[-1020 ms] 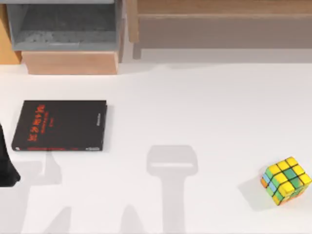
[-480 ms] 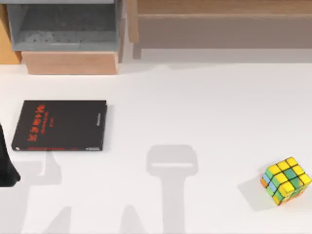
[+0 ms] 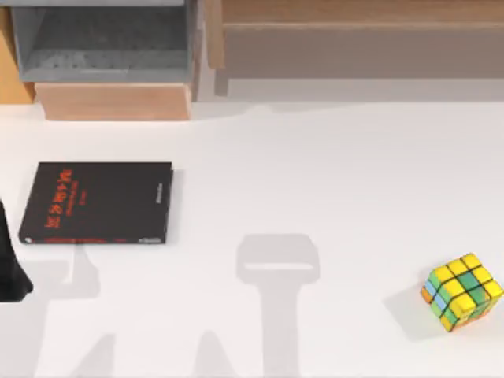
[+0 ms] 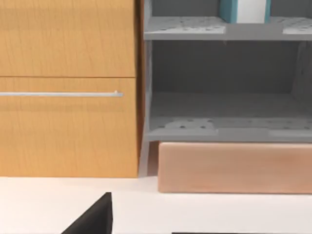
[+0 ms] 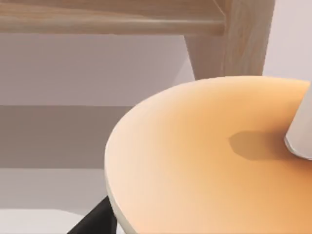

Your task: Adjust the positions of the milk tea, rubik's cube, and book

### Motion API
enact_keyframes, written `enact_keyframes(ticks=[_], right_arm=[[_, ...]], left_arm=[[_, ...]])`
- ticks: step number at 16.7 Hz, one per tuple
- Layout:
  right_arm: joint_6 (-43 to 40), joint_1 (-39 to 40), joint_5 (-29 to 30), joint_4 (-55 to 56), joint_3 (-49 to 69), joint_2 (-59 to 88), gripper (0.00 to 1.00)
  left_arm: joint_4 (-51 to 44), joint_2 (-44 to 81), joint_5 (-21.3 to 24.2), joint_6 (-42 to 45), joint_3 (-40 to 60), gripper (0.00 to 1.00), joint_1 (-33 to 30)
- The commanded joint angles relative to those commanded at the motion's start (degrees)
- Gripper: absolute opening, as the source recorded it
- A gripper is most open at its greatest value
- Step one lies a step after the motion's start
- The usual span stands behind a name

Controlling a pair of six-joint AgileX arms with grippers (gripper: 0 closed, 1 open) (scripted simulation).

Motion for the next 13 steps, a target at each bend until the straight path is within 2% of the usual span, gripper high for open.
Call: enact_keyframes(ticks=[13], right_arm=[[-0.62,-3.05,-3.15,1.81,-5.46,-3.08,1.0]], left_arm=[[0.0,0.0,0.0,0.0,0.0,1.0,0.0]])
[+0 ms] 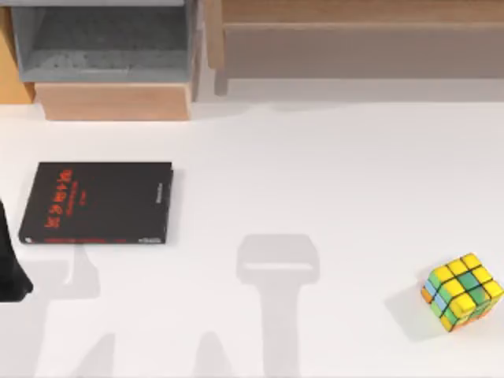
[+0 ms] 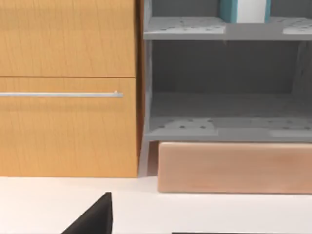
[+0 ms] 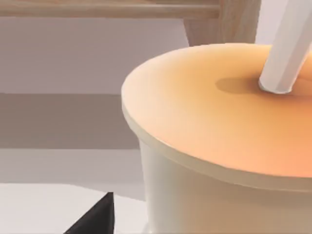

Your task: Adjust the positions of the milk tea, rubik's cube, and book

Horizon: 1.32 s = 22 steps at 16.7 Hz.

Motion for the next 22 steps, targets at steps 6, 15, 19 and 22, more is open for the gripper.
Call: enact_keyframes(ticks=[6,15,19,22], right_arm=[[-0.33,-1.55,-1.67,-8.3,-0.75,-8.84,1.0],[-0.42,-2.21,-2.35,-11.93,-0.63,-12.11,1.0],[0.33,-3.39,-0.67,-19.51,-0.51,-14.52,1.0],[1.35,-3.56,1.86,-30.43,-0.17,-16.92,1.0]], left_arm=[[0.0,0.0,0.0,0.0,0.0,1.0,0.0],[0.0,0.0,0.0,0.0,0.0,1.0,0.0],[0.0,0.0,0.0,0.0,0.0,1.0,0.0],[0.0,0.0,0.0,0.0,0.0,1.0,0.0]])
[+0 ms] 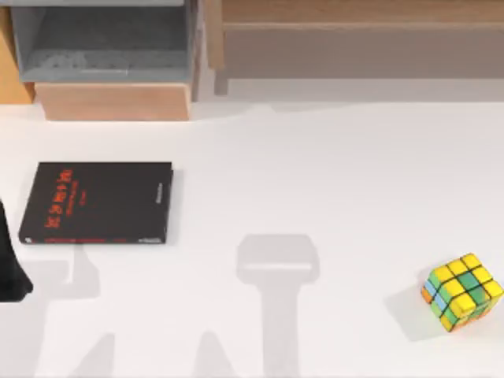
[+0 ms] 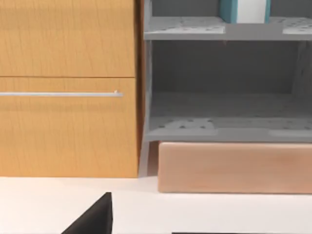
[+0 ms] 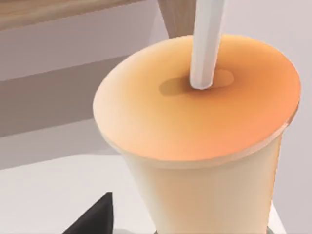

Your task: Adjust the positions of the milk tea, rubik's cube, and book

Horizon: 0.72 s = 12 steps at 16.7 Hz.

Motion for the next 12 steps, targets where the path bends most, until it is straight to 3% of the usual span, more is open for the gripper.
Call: enact_keyframes(ticks=[6,12], right_arm=[[2.52,5.92,7.7,-29.08,1.59,-4.88,1.0],[3.76,23.16,18.42,-58.01,6.09,-7.83,1.0]], left_arm=[[0.0,0.0,0.0,0.0,0.0,1.0,0.0],[0.0,0.0,0.0,0.0,0.0,1.0,0.0]])
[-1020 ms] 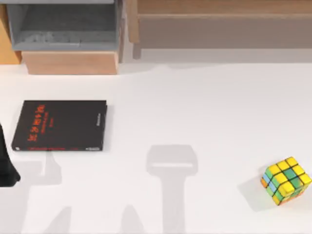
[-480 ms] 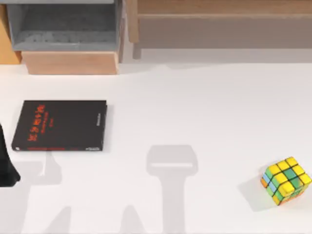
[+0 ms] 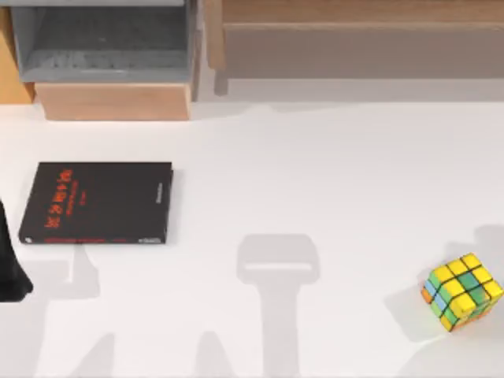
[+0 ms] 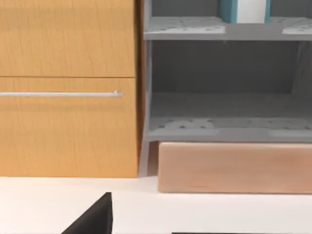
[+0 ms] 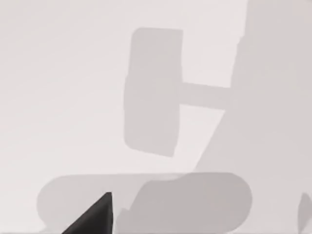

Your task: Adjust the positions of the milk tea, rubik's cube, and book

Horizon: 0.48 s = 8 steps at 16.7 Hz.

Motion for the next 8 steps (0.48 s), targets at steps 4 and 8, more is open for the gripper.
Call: enact_keyframes(ticks=[4,8], right_arm=[[-0.24,15.8,8.09,-15.73,4.4,-0.48,1.0],[-1.09,31.64,15.61,-27.47,8.87,-0.4,1.0]], left_arm=[[0.0,0.0,0.0,0.0,0.0,1.0,0.0],[0.0,0.0,0.0,0.0,0.0,1.0,0.0]])
